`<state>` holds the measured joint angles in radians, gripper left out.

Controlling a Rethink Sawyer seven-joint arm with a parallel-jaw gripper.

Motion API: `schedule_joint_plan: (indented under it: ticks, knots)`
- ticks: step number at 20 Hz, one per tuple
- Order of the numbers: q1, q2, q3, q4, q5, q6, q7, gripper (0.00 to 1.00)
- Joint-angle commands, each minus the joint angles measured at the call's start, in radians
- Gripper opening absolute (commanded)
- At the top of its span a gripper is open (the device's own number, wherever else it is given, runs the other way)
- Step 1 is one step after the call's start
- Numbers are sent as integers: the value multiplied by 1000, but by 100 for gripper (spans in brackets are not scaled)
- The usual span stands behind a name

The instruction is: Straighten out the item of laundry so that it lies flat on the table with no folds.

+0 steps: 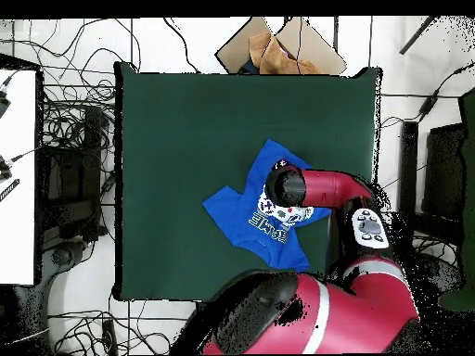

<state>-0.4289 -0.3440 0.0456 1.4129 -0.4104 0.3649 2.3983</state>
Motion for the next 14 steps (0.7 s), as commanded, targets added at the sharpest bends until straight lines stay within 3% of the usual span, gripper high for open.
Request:
schedule_joint_plan:
  ticks: [1,4,6,10,14]
  knots:
    - [-69,229,298,31,-77,-130,-180,100]
    - [-102,244,350,43,-104,-154,-191,100]
    - [-92,250,345,38,-150,-237,-152,100]
    - [18,246,234,-9,-218,-396,-32,100]
    - [-16,256,289,0,-256,-381,-41,100]
